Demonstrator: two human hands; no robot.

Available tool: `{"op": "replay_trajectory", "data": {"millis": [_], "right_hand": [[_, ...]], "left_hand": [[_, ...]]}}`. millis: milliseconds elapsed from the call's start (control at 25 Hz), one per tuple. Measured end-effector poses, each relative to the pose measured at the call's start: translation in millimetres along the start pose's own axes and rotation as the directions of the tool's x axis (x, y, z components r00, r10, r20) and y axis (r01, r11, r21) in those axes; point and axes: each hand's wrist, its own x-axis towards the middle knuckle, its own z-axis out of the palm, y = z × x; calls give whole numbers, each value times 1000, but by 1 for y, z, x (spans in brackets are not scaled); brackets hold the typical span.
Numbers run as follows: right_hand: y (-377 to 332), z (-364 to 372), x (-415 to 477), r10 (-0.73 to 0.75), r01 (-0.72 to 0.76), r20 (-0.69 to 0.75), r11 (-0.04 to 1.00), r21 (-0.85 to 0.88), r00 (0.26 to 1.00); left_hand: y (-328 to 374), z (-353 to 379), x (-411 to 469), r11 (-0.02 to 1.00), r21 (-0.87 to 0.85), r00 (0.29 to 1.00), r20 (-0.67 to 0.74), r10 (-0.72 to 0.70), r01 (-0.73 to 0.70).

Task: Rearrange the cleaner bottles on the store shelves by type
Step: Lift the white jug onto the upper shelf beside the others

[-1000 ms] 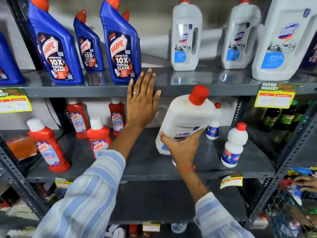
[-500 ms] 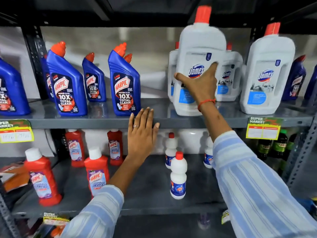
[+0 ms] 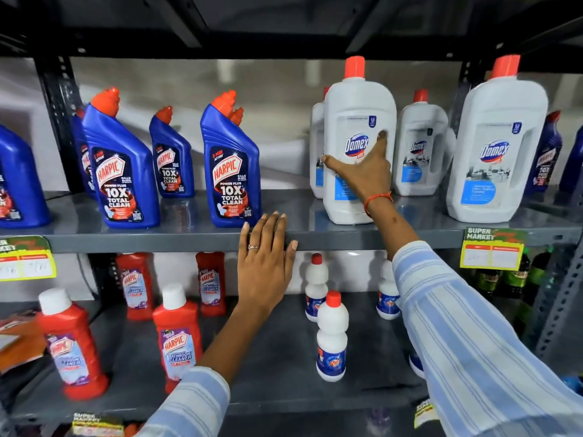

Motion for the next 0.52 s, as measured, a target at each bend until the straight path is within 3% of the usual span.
{"op": "replay_trajectory", "data": {"millis": [360, 520], "right_hand": [[4, 2, -10, -72, 69, -28, 993, -95, 997], [2, -2, -19, -47, 47, -9, 998, -45, 999]], "left_hand": [[1, -2, 2, 1000, 3, 1000, 24, -18, 18], [1, -5, -1, 1000, 31, 998, 60, -1, -1]]}}
